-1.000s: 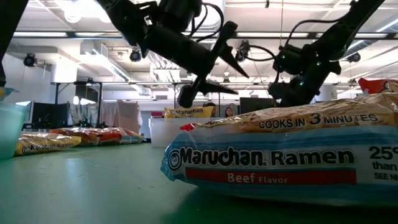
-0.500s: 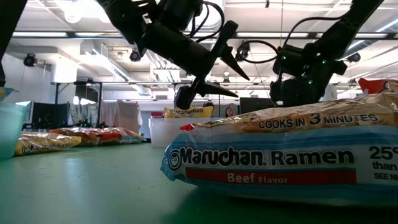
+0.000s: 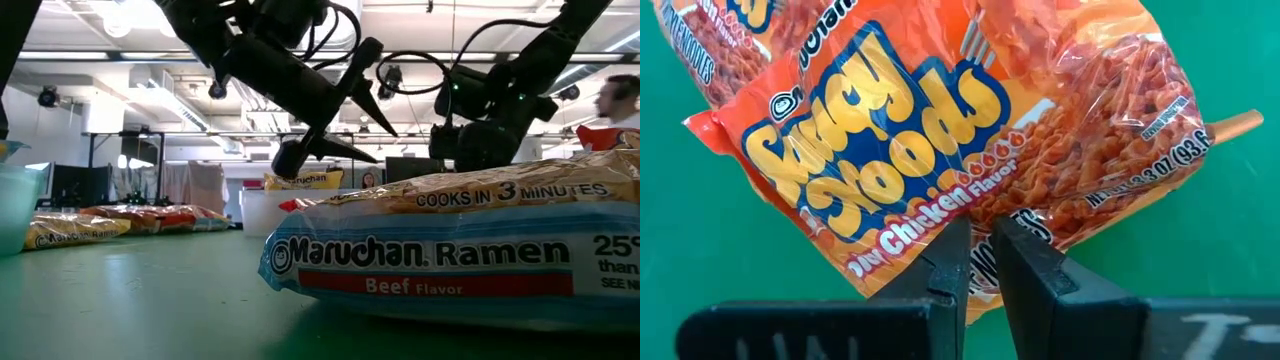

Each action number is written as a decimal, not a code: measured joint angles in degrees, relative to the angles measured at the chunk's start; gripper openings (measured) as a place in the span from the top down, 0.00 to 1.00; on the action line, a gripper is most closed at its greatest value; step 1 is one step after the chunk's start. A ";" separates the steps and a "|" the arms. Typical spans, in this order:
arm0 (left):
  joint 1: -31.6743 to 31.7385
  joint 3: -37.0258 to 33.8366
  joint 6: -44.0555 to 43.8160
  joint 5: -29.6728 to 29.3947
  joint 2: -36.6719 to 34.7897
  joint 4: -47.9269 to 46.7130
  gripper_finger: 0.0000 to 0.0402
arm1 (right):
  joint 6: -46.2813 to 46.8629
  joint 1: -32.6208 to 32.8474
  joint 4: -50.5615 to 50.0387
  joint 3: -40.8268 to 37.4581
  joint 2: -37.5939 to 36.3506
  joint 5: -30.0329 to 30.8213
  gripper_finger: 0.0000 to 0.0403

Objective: Sort Maruchan noodles
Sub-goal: Put the top right orange noodle pack into the orange bin

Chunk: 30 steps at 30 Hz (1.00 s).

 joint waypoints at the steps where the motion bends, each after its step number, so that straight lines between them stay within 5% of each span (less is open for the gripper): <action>1: -0.14 0.00 -0.53 -0.49 0.01 -0.42 0.58 | -0.08 0.00 0.62 0.00 0.10 0.01 0.89; 17: -1.01 12.51 -2.66 -3.16 12.87 -6.88 0.58 | -1.88 2.27 2.57 -0.19 0.37 0.71 0.89; 30: -1.98 18.76 -0.14 -6.07 11.75 -22.59 0.58 | -1.77 2.78 4.07 -4.85 0.33 -0.40 0.89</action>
